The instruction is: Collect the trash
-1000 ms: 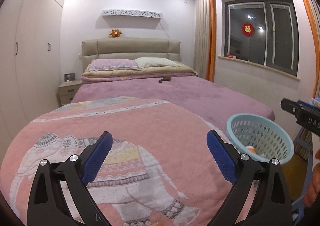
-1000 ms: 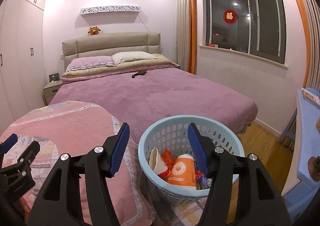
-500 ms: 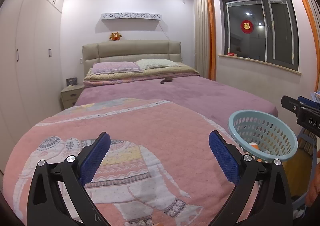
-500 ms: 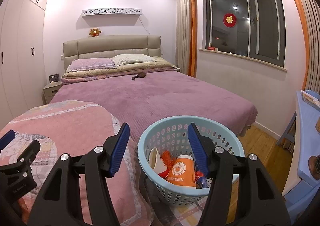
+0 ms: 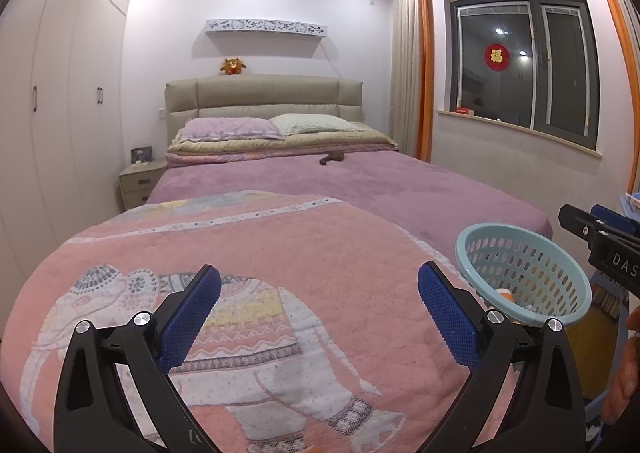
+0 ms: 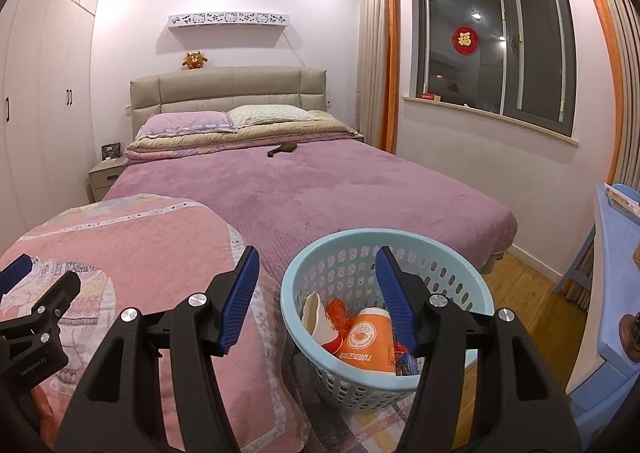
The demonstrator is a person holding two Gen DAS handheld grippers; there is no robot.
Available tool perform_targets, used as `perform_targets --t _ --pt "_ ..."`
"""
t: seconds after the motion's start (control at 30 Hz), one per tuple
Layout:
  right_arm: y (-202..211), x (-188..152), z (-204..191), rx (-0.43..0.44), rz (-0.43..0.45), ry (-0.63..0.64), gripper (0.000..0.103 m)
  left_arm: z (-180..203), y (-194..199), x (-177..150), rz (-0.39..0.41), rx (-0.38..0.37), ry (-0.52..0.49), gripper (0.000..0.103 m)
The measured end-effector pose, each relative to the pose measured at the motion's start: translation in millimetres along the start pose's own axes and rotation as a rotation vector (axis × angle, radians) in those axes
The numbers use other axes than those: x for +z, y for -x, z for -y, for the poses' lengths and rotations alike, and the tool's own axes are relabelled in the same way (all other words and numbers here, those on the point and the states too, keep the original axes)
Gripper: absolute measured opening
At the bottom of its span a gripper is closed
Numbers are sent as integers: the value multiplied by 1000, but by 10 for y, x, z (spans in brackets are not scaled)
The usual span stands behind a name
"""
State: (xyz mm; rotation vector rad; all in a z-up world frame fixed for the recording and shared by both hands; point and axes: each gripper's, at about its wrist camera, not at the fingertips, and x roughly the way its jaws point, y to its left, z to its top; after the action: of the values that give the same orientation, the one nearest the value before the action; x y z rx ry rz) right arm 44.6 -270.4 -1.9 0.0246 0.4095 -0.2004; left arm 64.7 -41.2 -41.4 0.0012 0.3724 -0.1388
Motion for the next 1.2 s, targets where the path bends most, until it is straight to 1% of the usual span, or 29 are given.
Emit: perform_targets --t 1.2 --pt "-35 -19 -10 1 -8 -2 57 -42 -12 13 -5 1 5 96"
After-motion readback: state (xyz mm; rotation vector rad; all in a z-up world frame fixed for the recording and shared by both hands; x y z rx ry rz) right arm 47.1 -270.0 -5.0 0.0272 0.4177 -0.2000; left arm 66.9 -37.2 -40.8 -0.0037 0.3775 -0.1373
